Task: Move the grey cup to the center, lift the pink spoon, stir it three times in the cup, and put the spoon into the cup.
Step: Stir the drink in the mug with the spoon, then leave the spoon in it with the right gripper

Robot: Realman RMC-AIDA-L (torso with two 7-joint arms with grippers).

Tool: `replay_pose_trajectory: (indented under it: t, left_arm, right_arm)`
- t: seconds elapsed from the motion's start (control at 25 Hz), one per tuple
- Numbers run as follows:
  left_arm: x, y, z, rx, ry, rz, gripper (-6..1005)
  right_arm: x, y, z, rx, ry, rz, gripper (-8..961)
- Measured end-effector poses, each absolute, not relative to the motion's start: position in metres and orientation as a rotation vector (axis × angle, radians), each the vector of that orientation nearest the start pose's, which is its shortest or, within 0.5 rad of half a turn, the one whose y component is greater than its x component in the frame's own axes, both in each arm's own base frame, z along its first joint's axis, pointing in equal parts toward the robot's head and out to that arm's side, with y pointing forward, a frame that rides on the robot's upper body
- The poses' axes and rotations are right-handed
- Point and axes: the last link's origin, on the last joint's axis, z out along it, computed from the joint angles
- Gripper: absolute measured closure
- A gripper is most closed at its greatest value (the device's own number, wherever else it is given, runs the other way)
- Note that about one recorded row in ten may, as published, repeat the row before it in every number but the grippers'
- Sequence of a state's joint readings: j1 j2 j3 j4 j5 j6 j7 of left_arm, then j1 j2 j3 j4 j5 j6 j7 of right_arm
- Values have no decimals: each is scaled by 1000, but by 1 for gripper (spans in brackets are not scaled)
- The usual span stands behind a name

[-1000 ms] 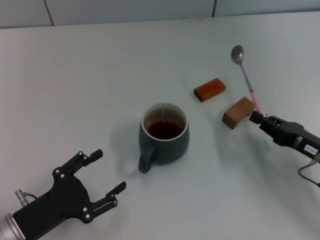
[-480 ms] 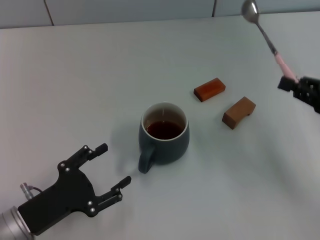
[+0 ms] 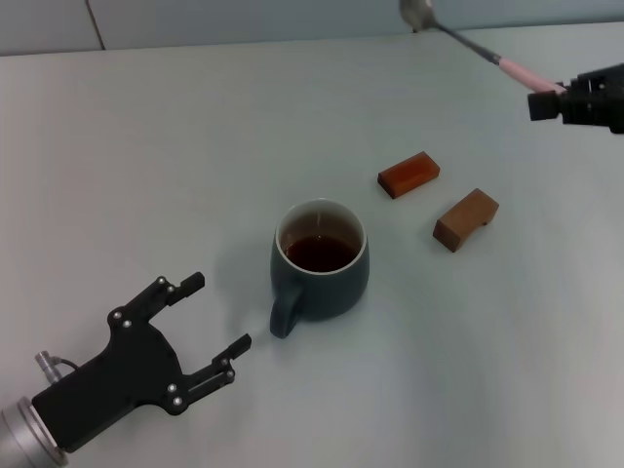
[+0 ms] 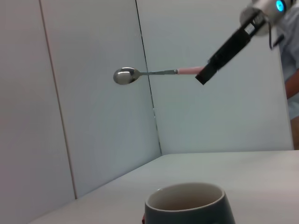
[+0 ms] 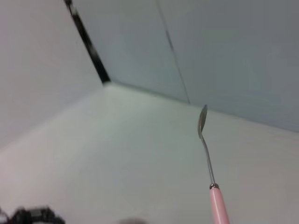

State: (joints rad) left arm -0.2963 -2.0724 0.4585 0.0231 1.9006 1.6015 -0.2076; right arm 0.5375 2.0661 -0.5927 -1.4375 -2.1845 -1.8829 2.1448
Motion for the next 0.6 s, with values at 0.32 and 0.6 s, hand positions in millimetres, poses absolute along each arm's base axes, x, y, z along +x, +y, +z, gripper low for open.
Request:
replay_pose_trajectory:
  t: [0.32, 0.6]
  left_arm:
    - [-311, 200, -73, -2362, -96, -847, 197]
    - [-311, 199, -75, -2360, -111, -846, 197]
  right_arm:
    - [130, 336, 141, -2730, 934, 38, 842]
    - [101, 348, 140, -2798, 992, -209, 842]
